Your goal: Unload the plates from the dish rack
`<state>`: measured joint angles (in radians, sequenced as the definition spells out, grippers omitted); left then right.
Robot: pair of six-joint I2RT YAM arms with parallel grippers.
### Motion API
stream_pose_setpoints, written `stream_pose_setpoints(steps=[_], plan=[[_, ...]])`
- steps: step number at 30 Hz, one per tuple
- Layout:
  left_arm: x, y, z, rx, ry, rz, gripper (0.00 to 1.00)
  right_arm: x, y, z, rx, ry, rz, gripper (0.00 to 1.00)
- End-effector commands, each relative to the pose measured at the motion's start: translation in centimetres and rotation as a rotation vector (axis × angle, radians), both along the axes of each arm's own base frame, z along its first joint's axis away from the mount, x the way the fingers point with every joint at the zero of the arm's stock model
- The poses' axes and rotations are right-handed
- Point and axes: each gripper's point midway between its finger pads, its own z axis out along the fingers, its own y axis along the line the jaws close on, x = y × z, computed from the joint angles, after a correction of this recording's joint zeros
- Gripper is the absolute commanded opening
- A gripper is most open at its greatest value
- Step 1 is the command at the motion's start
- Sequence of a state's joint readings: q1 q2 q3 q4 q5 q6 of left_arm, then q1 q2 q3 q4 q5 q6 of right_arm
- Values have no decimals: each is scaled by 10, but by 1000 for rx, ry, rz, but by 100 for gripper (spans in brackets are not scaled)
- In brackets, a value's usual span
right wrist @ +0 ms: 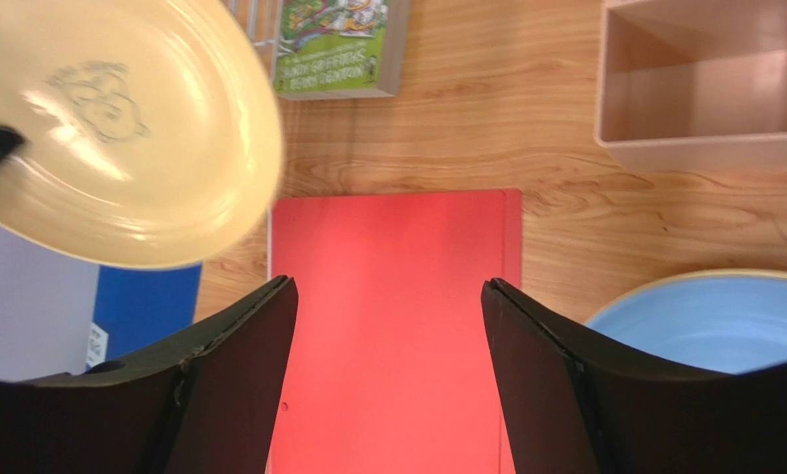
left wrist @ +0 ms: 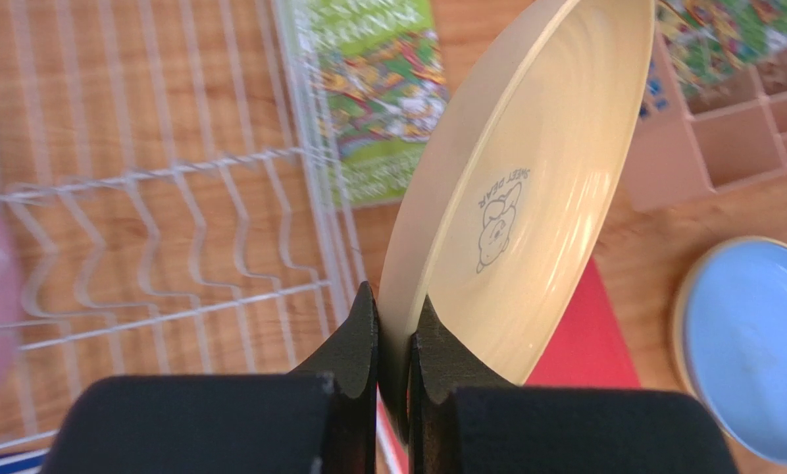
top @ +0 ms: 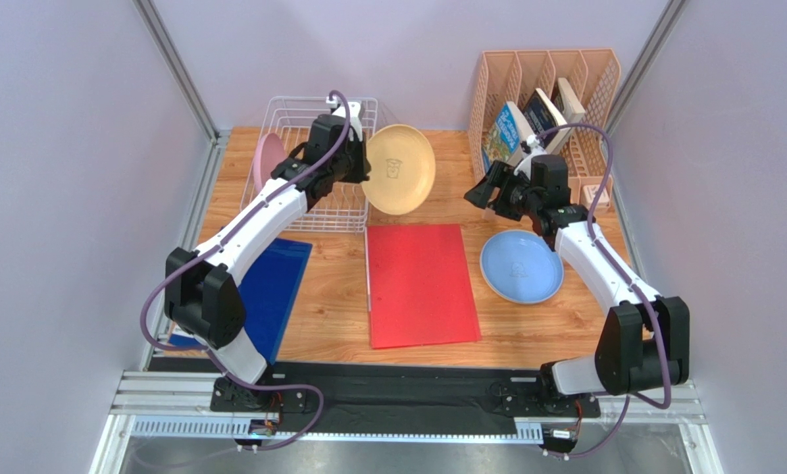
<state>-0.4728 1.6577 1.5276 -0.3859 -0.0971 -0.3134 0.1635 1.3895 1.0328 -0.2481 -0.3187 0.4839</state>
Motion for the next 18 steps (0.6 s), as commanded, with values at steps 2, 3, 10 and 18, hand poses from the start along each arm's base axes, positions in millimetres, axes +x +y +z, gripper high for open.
stream_pose_setpoints(steps=[2, 3, 10, 18], plan=[[-19, -53, 22, -289, 28, -193, 0, 12, 24, 31, 88, -118, 85, 75], [-21, -56, 20, -306, 40, -196, 0, 13, 26, 30, 91, -114, 85, 75], [-28, -73, 14, -369, 88, -268, 0, 20, 40, 26, 121, -111, 98, 74], [-34, -83, 9, -388, 105, -306, 0, 20, 49, 15, 110, -84, 126, 40]])
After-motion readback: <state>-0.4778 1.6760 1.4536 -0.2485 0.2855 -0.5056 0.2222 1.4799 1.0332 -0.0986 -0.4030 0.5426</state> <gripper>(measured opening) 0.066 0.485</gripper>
